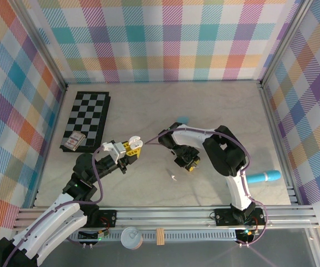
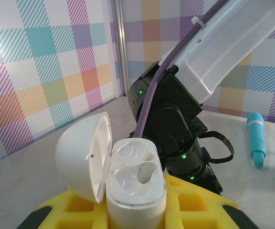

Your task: Insert wireless bluetooth earbuds into charging case

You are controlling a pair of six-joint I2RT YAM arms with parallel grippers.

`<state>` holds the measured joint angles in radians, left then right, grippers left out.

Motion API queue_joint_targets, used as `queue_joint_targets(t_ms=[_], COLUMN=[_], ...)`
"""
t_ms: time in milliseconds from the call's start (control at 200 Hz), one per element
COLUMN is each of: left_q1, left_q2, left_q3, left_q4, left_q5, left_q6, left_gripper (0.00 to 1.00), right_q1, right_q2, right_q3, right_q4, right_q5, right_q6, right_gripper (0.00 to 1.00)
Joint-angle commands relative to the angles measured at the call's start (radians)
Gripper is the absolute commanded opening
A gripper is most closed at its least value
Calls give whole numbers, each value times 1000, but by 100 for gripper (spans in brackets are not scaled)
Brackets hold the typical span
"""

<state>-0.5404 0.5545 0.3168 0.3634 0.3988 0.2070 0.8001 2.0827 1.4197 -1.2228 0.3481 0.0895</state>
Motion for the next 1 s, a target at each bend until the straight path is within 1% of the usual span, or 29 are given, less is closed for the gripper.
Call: queue_joint_targets(t_ms=[0, 120, 325, 530, 660, 790, 825, 900, 995], left_q1=[10, 10, 10, 10, 10, 10, 10, 10, 10], left_q2=[-4, -4, -7, 0, 18, 50, 58, 74, 87], left_q3=[24, 22, 22, 21, -7, -9, -7, 2, 9], left_q4=[5, 6, 3, 8, 87, 107, 111, 114, 115], left_q5=[-1, 1, 4, 3, -21, -28, -23, -16, -12], left_q6=[17, 18, 16, 20, -3, -4, -5, -4, -1], left_gripper=[2, 3, 2, 3, 3, 3, 3, 3, 3], right_q1=[5, 5, 5, 2, -13, -34, -40, -42, -40], right_q2=[41, 49, 39, -30, -101, -161, -171, -174, -150], right_q3=[-2, -11, -15, -14, -21, -27, -32, -37, -35], right_q4=[-41, -39, -17, 10, 45, 66, 70, 69, 50], right_q5=[-16, -29, -34, -55, -114, -135, -144, -152, -137], right_q6=[-22, -30, -31, -23, -13, -11, -17, -36, -51], right_gripper=[31, 31, 27, 26, 26, 26, 27, 33, 36])
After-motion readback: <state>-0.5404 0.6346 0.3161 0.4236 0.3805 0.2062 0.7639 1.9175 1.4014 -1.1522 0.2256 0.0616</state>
